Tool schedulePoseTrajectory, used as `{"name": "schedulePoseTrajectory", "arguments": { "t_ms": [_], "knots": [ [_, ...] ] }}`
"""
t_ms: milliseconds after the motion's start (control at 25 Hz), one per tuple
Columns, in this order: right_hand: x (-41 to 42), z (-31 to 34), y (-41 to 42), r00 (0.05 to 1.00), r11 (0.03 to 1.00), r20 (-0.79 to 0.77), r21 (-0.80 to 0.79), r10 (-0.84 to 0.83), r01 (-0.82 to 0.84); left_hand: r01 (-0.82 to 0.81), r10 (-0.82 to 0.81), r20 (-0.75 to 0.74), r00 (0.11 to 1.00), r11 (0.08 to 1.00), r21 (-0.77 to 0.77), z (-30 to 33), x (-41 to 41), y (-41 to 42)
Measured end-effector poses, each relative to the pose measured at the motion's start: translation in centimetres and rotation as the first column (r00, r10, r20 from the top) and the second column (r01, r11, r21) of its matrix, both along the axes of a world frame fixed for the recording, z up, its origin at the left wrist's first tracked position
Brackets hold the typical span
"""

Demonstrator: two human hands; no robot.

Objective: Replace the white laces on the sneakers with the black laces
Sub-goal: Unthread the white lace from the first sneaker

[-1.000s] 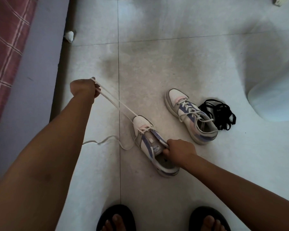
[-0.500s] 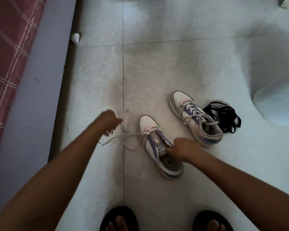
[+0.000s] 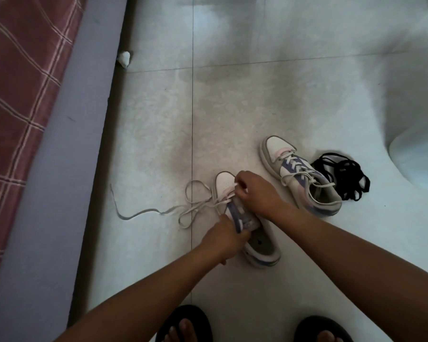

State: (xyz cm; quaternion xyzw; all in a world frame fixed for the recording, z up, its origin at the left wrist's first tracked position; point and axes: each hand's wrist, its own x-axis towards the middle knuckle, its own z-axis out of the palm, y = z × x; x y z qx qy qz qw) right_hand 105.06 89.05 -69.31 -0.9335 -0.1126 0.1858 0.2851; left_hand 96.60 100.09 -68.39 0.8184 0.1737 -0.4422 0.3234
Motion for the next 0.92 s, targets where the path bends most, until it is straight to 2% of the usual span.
{"name": "schedulePoseTrajectory", "arguments": {
  "t_ms": [40, 80, 120, 160, 200, 320, 360, 480, 520, 560, 640, 720, 760, 840, 920],
  "knots": [
    [-0.1, 0.2, 0.0, 0.947, 0.927, -0.176, 0.218, -0.269, 0.304, -0.032, 0.032, 0.004, 0.999, 0.999, -0.007, 0.0, 0.0, 0.1],
    [0.2, 0.5, -0.1, 0.795, 0.717, -0.415, 0.369, -0.443, 0.592, -0.058, 0.058, 0.002, 0.998, 0.998, -0.019, 0.0, 0.2, 0.2],
    [0.5, 0.9, -0.4, 0.627, 0.478, -0.604, 0.414, -0.492, 0.775, -0.069, 0.069, -0.003, 0.998, 0.997, -0.027, 0.0, 0.3, 0.4],
    [0.9, 1.1, -1.2, 0.529, 0.325, -0.686, 0.417, -0.499, 0.849, -0.06, 0.06, -0.006, 0.998, 0.998, -0.021, 0.1, 0.4, 0.8],
    [1.4, 1.3, -2.3, 0.5, 0.274, -0.685, 0.42, -0.529, 0.865, -0.025, 0.025, -0.003, 1.0, 1.0, -0.001, 0.2, 0.5, 1.2],
    [3.0, 2.3, -5.4, 0.576, 0.362, -0.478, 0.469, -0.663, 0.806, 0.141, -0.145, 0.036, 0.989, 0.986, 0.086, 0.5, 0.9, 2.4],
    [3.2, 2.6, -6.1, 0.575, 0.335, -0.451, 0.505, -0.683, 0.795, 0.178, -0.186, 0.061, 0.981, 0.977, 0.115, 0.6, 1.2, 2.7],
    [4.1, 3.9, -7.2, 0.486, 0.177, -0.456, 0.568, -0.746, 0.804, 0.177, -0.216, 0.194, 0.957, 0.963, 0.202, 1.0, 2.6, 2.9],
    [4.4, 4.3, -7.5, 0.484, 0.198, -0.435, 0.554, -0.759, 0.808, 0.158, -0.219, 0.279, 0.935, 0.962, 0.224, 1.1, 3.2, 2.8],
    [4.7, 4.6, -7.8, 0.512, 0.277, -0.401, 0.512, -0.76, 0.813, 0.15, -0.236, 0.382, 0.894, 0.959, 0.242, 1.3, 3.9, 2.7],
    [3.9, 5.2, -7.6, 0.629, 0.56, -0.288, 0.291, -0.722, 0.776, 0.221, -0.327, 0.548, 0.77, 0.942, 0.251, 1.3, 5.2, 2.5],
    [0.7, 4.6, -6.2, 0.827, 0.828, -0.152, 0.076, -0.542, 0.556, 0.388, -0.485, 0.554, 0.676, 0.874, 0.292, 0.9, 6.5, 2.0],
    [-1.7, 4.0, -5.1, 0.9, 0.91, -0.144, 0.0, -0.411, 0.415, 0.463, -0.569, 0.509, 0.646, 0.822, 0.331, 0.7, 7.1, 1.7],
    [-5.7, 2.7, -3.4, 0.929, 0.967, -0.269, -0.061, -0.255, 0.248, 0.533, -0.68, 0.426, 0.597, 0.733, 0.422, 0.4, 8.1, 1.0],
    [-7.8, 1.5, -2.8, 0.903, 0.979, -0.377, -0.074, -0.205, 0.191, 0.578, -0.774, 0.372, 0.513, 0.632, 0.516, 0.3, 8.5, 0.4]
  ]
}}
